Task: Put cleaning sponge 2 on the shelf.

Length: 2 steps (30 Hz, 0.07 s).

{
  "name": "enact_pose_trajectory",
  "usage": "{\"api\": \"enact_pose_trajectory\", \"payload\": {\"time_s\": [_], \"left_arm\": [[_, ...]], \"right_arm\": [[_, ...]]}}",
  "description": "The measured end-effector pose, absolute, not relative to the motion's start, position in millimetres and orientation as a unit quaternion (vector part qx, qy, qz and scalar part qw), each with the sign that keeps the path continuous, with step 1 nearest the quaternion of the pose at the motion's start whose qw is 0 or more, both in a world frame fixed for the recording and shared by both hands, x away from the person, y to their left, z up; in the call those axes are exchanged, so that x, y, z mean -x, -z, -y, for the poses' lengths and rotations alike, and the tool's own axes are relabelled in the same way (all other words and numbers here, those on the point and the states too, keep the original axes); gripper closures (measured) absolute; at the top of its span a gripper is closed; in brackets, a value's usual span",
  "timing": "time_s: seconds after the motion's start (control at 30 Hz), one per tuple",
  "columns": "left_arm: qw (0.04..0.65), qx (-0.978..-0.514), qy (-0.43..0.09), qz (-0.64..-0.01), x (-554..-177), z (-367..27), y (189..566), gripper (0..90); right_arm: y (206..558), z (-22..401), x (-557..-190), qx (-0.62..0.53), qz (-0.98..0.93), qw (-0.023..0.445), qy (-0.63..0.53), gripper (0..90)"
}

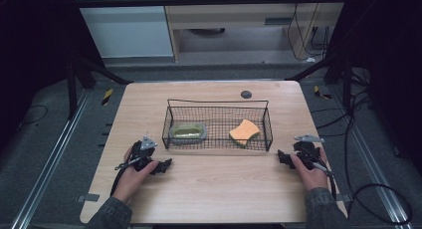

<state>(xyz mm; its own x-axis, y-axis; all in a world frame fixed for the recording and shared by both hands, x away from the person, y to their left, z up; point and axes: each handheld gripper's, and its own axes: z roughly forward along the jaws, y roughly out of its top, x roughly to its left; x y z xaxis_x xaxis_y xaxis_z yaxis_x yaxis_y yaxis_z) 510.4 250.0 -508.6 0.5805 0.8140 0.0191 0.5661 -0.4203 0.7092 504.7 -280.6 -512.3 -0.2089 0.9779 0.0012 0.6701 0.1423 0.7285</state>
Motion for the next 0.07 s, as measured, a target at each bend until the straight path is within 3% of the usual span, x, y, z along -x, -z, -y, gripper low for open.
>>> {"api": "enact_pose_trajectory", "payload": {"time_s": [0.07], "left_arm": [[0.337, -0.823, -0.184, -0.419, -510.4, -250.0, 508.5, 0.0]], "right_arm": [[512.3, 280.0, -504.3, -0.581, -0.711, 0.250, -0.307, 3.1]]}}
